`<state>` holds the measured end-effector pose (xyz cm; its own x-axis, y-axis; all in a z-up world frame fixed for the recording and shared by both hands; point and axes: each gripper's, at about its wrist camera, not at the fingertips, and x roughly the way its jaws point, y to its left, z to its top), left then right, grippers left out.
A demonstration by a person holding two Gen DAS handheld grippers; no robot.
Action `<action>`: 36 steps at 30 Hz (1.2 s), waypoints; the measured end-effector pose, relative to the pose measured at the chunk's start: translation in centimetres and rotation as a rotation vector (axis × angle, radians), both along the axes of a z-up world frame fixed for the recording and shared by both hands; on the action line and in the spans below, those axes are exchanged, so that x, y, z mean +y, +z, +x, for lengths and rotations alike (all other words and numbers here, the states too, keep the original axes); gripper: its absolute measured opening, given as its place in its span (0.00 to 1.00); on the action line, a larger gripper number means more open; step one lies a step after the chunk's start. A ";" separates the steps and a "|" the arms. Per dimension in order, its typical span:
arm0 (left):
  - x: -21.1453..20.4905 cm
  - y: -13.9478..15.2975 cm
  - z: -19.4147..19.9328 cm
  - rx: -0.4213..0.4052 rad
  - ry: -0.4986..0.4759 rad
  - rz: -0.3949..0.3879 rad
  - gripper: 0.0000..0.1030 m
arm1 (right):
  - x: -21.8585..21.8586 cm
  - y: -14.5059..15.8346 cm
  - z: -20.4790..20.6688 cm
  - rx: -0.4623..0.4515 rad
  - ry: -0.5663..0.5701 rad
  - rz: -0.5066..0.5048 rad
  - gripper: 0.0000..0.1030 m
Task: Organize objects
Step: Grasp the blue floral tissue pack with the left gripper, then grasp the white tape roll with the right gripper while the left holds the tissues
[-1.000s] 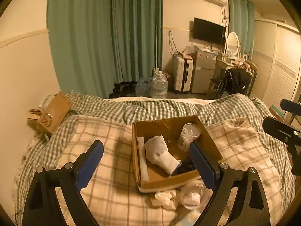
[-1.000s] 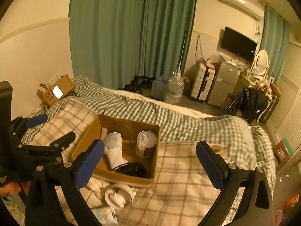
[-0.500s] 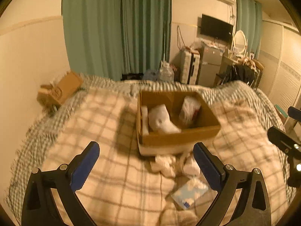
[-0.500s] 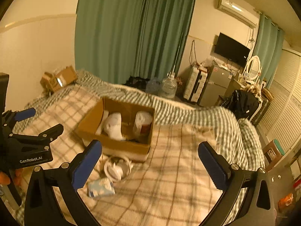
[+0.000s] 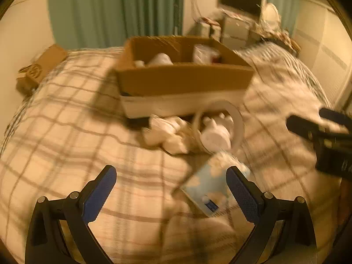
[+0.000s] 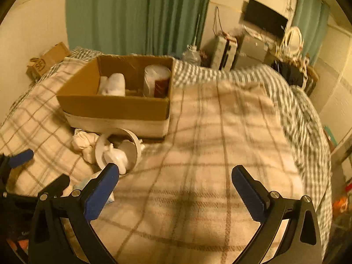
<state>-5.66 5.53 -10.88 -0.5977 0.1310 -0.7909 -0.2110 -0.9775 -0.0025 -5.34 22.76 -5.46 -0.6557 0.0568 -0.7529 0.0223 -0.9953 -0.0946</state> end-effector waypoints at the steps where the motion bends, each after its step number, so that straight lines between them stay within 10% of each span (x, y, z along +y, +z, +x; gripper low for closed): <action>1: 0.4 -0.3 0.0 -0.011 -0.020 -0.004 0.99 | 0.1 -0.1 -0.1 -0.001 -0.002 -0.002 1.00; 8: 3.1 -3.6 -1.0 -0.132 -0.139 -0.029 0.99 | -0.5 -0.1 0.0 0.004 0.000 0.013 1.00; 12: 3.0 -4.0 -1.2 -0.159 -0.178 0.036 0.71 | -0.7 -0.2 0.0 0.003 -0.001 0.019 1.00; 25: -2.5 4.3 0.0 0.105 -0.025 0.033 0.68 | -2.3 3.2 0.2 0.064 0.040 0.030 1.00; 36: -6.9 2.8 -4.2 0.103 0.099 -0.020 0.68 | -8.6 0.4 -5.1 -0.016 0.142 0.079 1.00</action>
<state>-9.82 -1.35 -8.07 -0.6852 0.0516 -0.7265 -0.1113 -0.9932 0.0344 -10.45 14.19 -5.02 -0.6495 0.0239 -0.7600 0.1640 -0.9716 -0.1708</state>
